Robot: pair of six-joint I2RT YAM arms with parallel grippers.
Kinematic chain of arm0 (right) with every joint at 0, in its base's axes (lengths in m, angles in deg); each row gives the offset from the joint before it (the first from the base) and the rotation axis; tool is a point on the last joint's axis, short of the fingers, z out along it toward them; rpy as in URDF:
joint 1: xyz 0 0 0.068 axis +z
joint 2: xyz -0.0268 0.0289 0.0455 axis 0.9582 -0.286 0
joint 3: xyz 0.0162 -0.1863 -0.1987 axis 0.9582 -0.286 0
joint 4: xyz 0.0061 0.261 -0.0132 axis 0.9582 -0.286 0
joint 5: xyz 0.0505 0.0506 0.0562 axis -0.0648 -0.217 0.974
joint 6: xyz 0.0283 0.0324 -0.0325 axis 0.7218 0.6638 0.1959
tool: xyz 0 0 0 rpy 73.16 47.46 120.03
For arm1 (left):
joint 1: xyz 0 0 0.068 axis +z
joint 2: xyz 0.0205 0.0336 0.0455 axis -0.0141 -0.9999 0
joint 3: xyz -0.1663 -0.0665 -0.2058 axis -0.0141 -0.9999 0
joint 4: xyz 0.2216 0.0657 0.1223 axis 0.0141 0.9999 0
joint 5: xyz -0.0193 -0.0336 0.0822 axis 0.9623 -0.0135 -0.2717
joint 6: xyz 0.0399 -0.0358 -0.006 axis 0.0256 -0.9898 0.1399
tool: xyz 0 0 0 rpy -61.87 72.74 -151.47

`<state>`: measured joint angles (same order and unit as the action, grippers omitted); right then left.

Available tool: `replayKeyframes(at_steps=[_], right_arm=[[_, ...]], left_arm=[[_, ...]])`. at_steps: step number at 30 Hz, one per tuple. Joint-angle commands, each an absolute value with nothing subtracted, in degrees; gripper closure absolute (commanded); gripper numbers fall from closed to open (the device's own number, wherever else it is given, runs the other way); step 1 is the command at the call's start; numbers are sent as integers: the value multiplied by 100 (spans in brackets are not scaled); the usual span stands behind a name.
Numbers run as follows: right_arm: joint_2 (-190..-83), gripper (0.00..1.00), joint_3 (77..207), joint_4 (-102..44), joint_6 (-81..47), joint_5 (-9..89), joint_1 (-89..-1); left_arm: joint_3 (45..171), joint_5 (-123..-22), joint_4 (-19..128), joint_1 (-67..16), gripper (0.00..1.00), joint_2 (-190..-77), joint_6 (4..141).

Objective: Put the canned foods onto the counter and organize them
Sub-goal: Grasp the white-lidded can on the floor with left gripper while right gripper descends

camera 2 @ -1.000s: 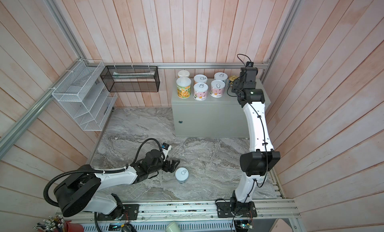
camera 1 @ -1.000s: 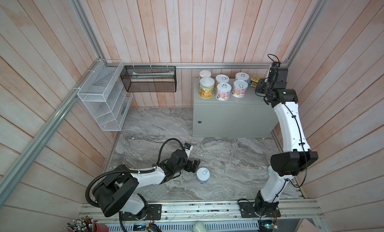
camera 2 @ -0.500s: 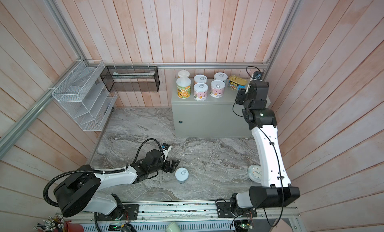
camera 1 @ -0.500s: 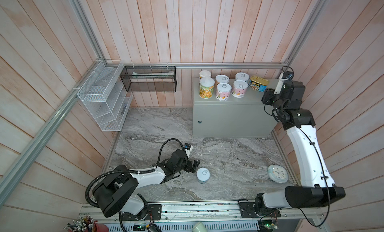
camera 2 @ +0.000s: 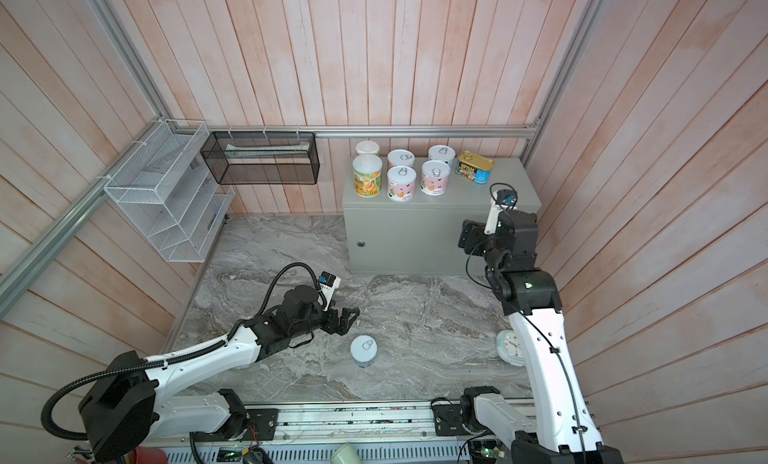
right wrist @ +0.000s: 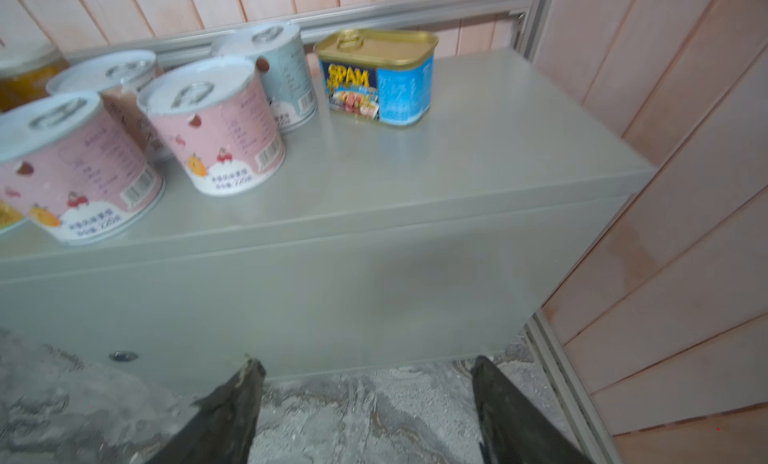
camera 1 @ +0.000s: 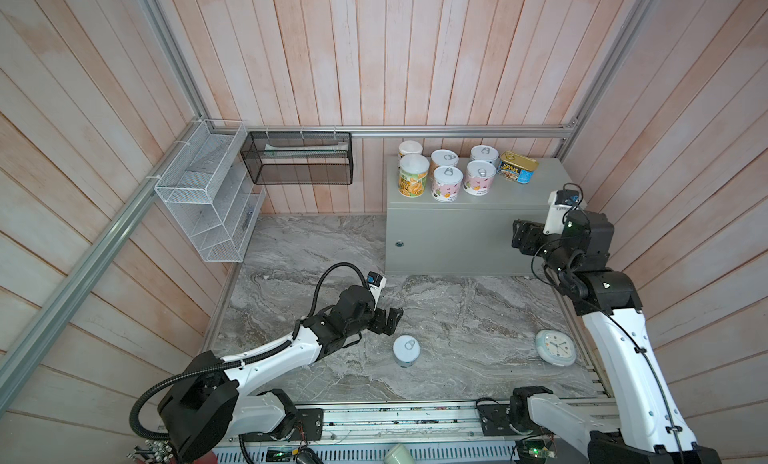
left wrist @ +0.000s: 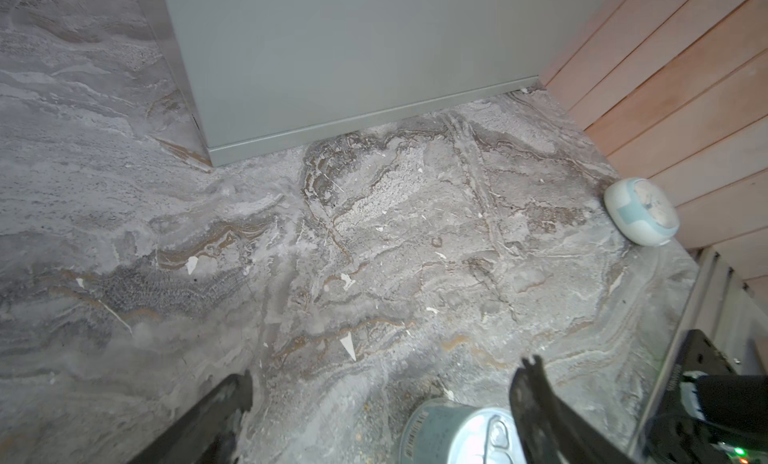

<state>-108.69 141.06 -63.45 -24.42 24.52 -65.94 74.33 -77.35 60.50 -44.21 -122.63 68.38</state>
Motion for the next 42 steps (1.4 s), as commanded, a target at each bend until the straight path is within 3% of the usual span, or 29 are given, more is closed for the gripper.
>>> replayKeyframes(at_steps=[1,10,19,31,41,42], right_arm=[[-10582,19,13799,-6697,-2274,2633,-6162],[-9754,9,12380,-6565,-1676,3102,-4944],[-8828,6,11057,-6030,-1184,3345,-4948],[-8707,6,10535,-5877,-1100,3302,-4948],[-8504,6,10463,-5928,-1005,3258,-4943],[-8494,6,10467,-5924,-990,3262,-4945]], left_arm=[[7543,-7326,6795,-4530,0,-12152,6475],[7850,-7608,7536,-5340,0,-12439,6296],[8193,-7795,7744,-5858,0,-13171,6146],[8788,-8270,8131,-6186,0,-13989,6236],[8929,-8846,8398,-6195,9,-14376,6285],[8910,-8899,8375,-6195,14,-14377,6297]])
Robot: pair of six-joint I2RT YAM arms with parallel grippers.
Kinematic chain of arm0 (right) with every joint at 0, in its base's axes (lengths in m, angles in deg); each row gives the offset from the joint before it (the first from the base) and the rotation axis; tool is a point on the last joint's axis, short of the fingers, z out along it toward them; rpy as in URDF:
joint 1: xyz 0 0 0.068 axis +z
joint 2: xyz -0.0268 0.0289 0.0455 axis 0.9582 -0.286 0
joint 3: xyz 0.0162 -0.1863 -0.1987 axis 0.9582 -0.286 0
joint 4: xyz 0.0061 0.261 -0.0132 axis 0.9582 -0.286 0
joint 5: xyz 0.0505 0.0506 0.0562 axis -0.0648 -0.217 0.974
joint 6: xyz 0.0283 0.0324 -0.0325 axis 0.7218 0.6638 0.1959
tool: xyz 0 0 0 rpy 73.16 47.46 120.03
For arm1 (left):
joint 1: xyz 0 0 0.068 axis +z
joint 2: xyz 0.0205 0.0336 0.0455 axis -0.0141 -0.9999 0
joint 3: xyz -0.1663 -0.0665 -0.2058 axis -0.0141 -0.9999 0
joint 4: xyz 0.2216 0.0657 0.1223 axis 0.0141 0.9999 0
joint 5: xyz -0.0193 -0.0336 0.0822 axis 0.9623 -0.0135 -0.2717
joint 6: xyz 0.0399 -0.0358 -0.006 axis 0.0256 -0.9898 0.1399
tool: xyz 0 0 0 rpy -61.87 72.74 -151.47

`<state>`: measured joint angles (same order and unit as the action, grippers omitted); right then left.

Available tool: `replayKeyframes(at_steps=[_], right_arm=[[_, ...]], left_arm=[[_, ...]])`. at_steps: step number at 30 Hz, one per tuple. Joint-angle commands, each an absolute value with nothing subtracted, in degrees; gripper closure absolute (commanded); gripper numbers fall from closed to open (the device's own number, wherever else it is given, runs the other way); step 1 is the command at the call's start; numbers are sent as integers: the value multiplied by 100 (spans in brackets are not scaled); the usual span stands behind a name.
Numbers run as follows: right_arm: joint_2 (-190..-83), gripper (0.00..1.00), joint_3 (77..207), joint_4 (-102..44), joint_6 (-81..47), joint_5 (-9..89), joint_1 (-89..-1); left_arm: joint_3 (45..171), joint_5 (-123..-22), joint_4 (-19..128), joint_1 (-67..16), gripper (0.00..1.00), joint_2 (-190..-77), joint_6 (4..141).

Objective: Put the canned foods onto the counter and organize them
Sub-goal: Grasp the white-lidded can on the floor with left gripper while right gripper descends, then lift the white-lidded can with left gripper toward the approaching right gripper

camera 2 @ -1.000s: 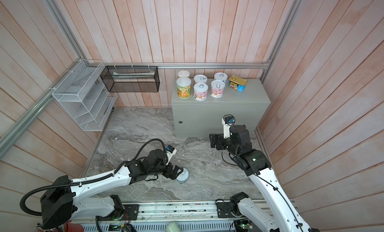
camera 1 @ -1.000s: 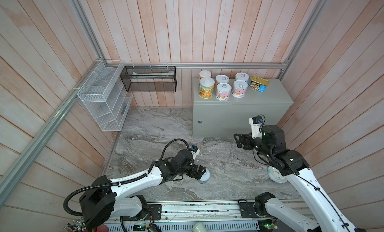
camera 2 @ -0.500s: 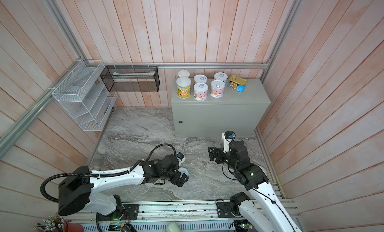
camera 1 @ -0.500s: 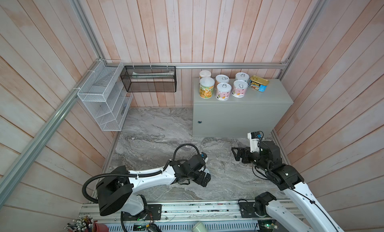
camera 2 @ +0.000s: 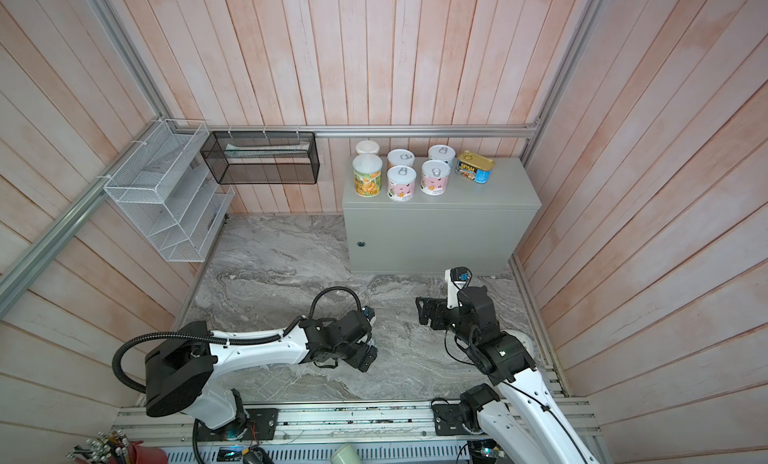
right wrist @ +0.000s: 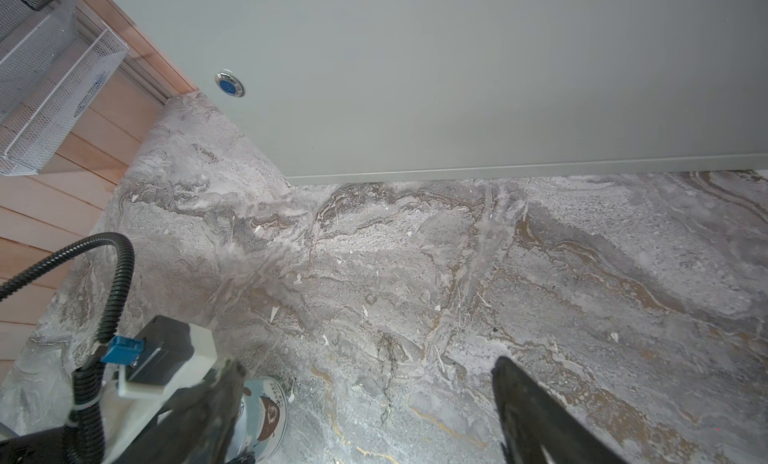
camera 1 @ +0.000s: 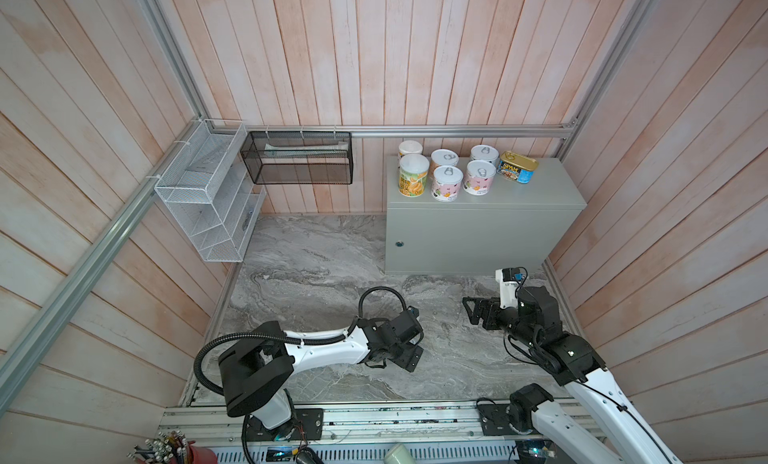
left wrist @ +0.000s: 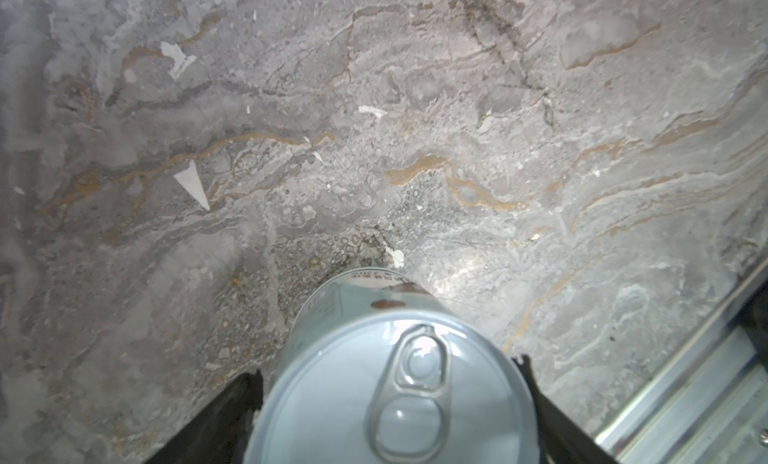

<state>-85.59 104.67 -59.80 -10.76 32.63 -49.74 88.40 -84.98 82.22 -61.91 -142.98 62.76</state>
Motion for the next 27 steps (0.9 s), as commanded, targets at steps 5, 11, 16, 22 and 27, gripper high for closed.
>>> replayKeyframes(at_steps=[5,11,16,22,27], right_arm=[[-8487,6,10402,-5818,-877,3500,-4939],[-8380,6,10234,-5603,-688,3863,-4926],[-8235,7,9986,-5356,-662,3975,-4794],[-7926,7,9323,-4493,-458,3976,-4223],[-8039,7,8990,-4064,-429,3324,-3490]], left_arm=[[8956,-8905,8278,-6178,35,-14449,6339],[9038,-8622,8149,-6010,44,-14435,6229],[8968,-7966,7960,-5534,47,-14057,6255],[9474,-7553,8511,-4965,47,-13912,6628],[9910,-7260,8960,-4721,48,-13943,6872]])
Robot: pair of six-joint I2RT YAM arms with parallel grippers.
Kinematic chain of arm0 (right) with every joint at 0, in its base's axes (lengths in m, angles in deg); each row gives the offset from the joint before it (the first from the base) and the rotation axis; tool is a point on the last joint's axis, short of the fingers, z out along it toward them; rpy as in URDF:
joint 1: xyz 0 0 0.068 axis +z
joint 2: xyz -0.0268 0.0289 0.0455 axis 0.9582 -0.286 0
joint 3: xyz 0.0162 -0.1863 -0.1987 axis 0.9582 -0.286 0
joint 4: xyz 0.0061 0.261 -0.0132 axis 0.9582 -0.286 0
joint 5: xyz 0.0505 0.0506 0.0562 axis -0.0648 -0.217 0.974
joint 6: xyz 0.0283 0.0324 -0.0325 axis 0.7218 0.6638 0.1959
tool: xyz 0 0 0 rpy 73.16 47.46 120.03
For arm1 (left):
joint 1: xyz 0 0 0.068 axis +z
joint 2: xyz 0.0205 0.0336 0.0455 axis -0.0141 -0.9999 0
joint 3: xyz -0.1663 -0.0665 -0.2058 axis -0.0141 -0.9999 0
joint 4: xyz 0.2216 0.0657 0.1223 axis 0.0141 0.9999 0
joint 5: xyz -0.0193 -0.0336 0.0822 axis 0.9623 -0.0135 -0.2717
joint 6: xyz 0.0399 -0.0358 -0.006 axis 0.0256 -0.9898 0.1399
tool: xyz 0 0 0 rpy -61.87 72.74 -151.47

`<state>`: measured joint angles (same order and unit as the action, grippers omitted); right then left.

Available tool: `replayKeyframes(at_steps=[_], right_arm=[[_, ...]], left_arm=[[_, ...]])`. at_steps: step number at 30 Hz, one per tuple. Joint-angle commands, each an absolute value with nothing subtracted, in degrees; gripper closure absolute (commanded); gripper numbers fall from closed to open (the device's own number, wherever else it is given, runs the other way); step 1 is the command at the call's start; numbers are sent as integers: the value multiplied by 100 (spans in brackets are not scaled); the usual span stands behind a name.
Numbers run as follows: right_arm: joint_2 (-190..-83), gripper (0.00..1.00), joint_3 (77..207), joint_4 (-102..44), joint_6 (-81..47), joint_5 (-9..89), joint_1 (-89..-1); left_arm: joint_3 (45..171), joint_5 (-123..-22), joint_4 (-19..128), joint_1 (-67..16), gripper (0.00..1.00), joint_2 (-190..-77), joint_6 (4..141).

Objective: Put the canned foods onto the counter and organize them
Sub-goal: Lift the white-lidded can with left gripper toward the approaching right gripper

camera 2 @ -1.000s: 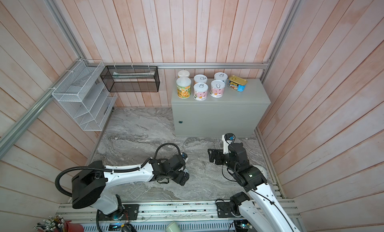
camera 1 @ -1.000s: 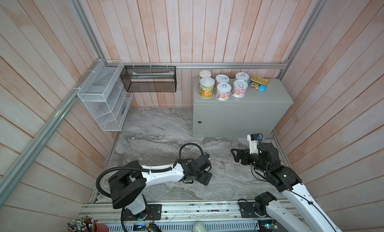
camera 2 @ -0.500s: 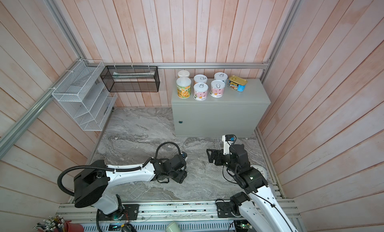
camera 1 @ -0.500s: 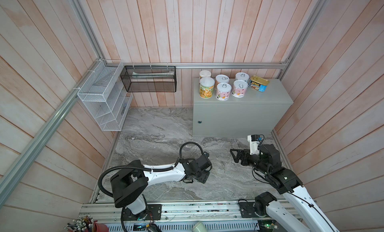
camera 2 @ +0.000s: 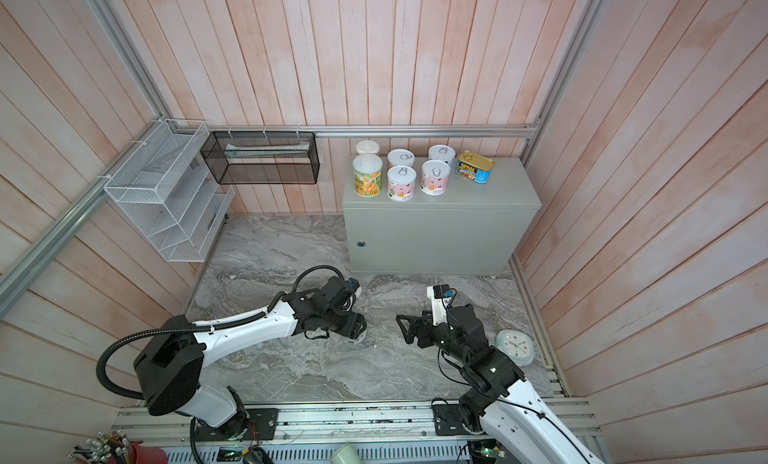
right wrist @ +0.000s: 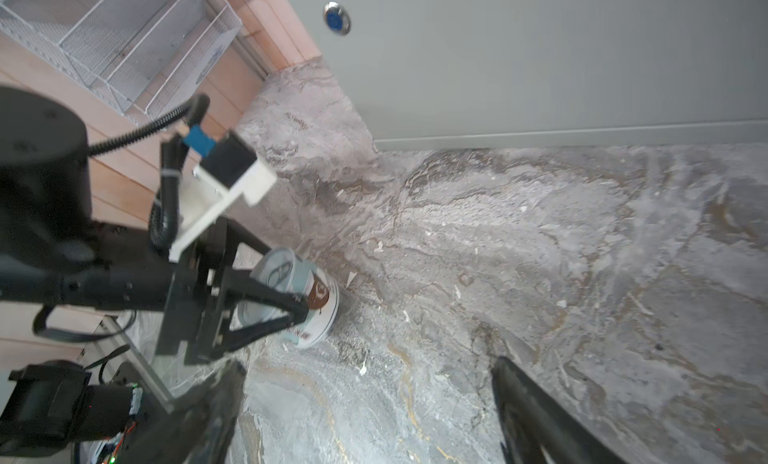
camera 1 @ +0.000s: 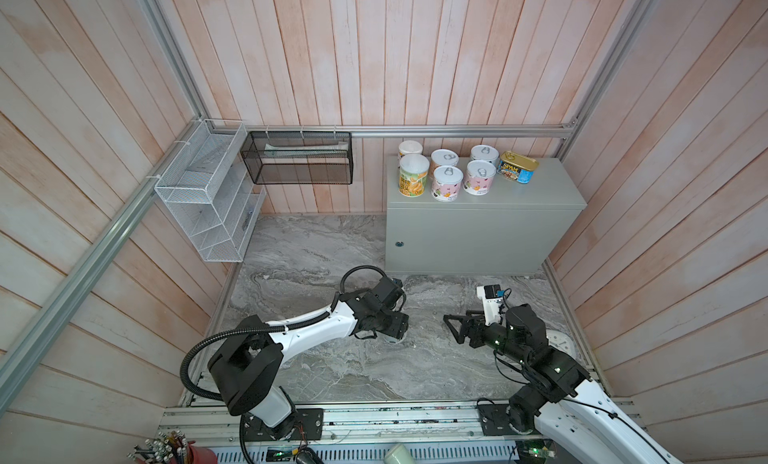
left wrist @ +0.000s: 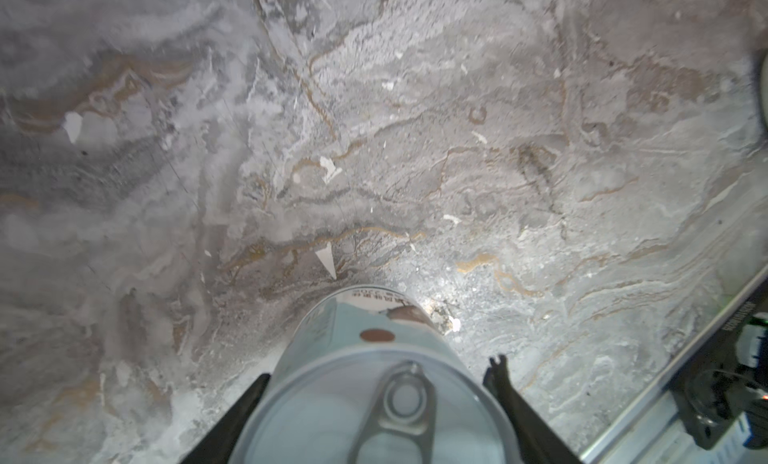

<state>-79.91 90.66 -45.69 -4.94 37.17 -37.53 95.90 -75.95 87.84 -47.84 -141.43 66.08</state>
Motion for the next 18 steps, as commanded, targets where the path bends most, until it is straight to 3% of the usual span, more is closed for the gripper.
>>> replayKeyframes(at_steps=[1,13,18], right_arm=[[-8110,7,8960,-4004,-467,3193,-3341],[-8902,7,8609,-2422,-1622,1438,-1102],[-9365,7,8617,-1879,-1814,1168,-847]], left_arm=[[9989,-7206,9033,-4686,48,-13947,6912],[11137,-6372,10029,-4586,48,-14269,7337],[11502,-6144,10377,-4589,48,-14329,7470]])
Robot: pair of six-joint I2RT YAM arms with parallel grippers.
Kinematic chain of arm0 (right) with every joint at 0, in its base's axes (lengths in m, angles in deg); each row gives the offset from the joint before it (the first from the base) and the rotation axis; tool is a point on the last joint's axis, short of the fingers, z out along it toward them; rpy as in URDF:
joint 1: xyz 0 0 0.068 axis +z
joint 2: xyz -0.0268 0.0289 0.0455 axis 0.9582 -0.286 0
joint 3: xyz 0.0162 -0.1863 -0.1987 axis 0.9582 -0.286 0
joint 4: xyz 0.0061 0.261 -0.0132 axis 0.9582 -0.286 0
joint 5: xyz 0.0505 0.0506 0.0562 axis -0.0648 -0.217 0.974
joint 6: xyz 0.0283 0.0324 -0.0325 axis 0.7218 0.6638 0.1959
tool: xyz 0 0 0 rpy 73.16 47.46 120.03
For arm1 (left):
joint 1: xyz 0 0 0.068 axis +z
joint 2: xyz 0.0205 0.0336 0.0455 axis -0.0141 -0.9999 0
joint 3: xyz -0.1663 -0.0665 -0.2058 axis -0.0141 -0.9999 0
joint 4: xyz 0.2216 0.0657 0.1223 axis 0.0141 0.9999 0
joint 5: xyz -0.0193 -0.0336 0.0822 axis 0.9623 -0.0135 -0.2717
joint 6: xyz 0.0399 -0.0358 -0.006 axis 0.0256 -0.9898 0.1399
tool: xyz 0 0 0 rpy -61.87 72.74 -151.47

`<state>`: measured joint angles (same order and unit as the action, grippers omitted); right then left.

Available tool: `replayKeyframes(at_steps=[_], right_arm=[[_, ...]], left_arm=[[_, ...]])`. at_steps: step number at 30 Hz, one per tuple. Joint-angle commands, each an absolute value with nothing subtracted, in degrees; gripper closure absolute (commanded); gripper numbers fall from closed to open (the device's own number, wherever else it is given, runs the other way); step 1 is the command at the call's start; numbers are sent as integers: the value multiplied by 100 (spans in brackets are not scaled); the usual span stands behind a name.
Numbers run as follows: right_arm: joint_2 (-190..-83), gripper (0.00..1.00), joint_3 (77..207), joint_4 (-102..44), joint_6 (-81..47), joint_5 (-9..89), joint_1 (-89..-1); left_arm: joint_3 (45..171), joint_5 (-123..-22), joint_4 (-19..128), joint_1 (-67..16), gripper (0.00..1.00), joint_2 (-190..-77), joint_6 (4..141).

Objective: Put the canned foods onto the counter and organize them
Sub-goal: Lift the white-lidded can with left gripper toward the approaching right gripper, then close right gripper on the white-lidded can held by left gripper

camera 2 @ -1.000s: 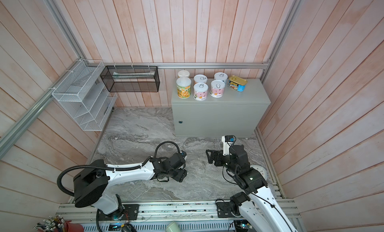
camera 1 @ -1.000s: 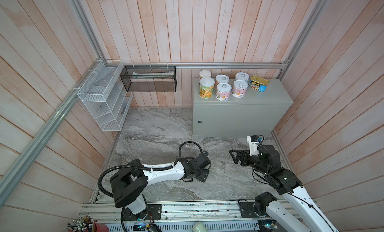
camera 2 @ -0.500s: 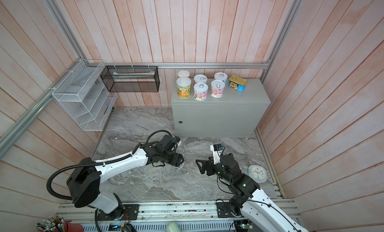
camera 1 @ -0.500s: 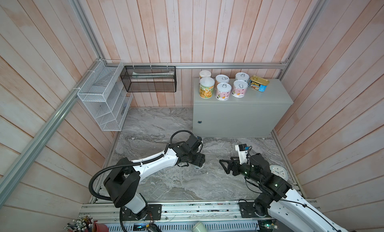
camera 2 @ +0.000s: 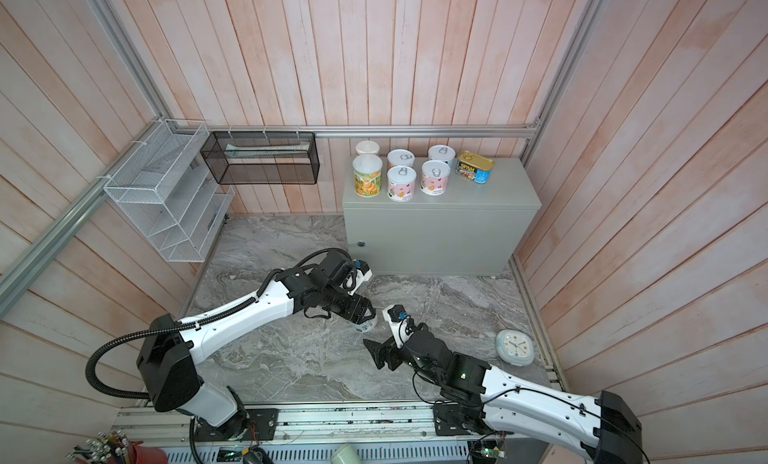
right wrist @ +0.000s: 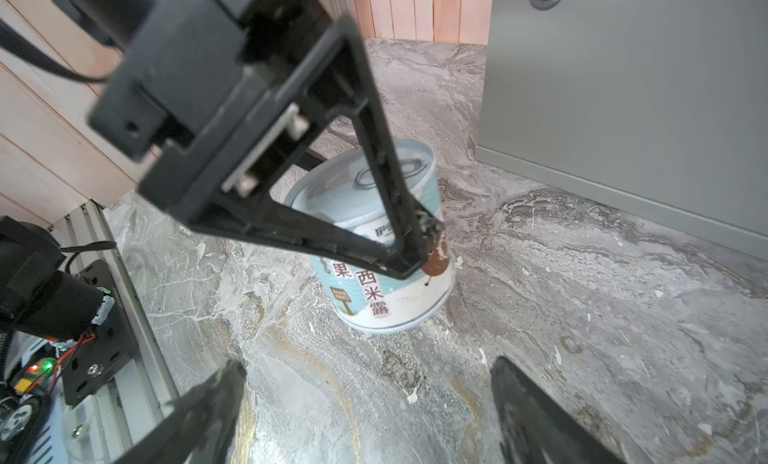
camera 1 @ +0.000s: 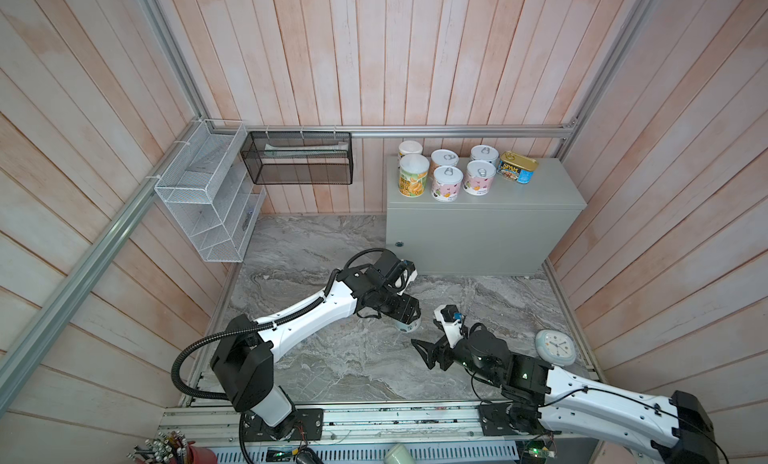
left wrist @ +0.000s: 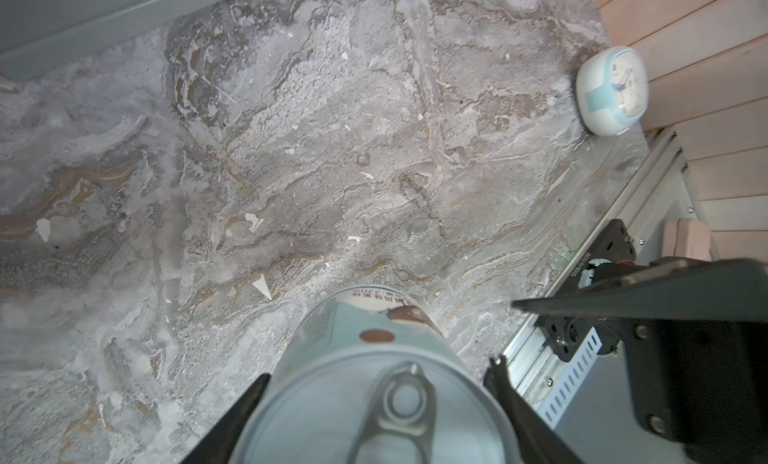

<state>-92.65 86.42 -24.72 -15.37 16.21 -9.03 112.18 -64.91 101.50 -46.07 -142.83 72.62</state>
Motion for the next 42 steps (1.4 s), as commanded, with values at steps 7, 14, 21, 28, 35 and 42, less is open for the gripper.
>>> replayKeyframes(at_steps=[7,14,21,28,35,42], right_arm=[[-9407,8,8537,-1388,-1890,910,-845],[-9547,13,8512,-1170,-1951,1038,-851],[-9785,15,8541,-996,-1952,1244,-847],[-10030,16,8643,-1023,-1972,1228,-843],[-10111,22,8646,-906,-1925,1186,-848],[-10246,22,8658,-707,-2012,1133,-851]], left_arm=[[11605,-5855,10532,-4595,48,-14289,7496],[11674,-5693,10598,-4595,48,-14213,7482],[11745,-5562,10611,-4607,48,-14165,7463],[11766,-5447,10603,-4622,49,-14115,7451],[11691,-5436,10612,-4628,49,-14105,7507],[11574,-5198,10422,-4626,49,-14025,7419]])
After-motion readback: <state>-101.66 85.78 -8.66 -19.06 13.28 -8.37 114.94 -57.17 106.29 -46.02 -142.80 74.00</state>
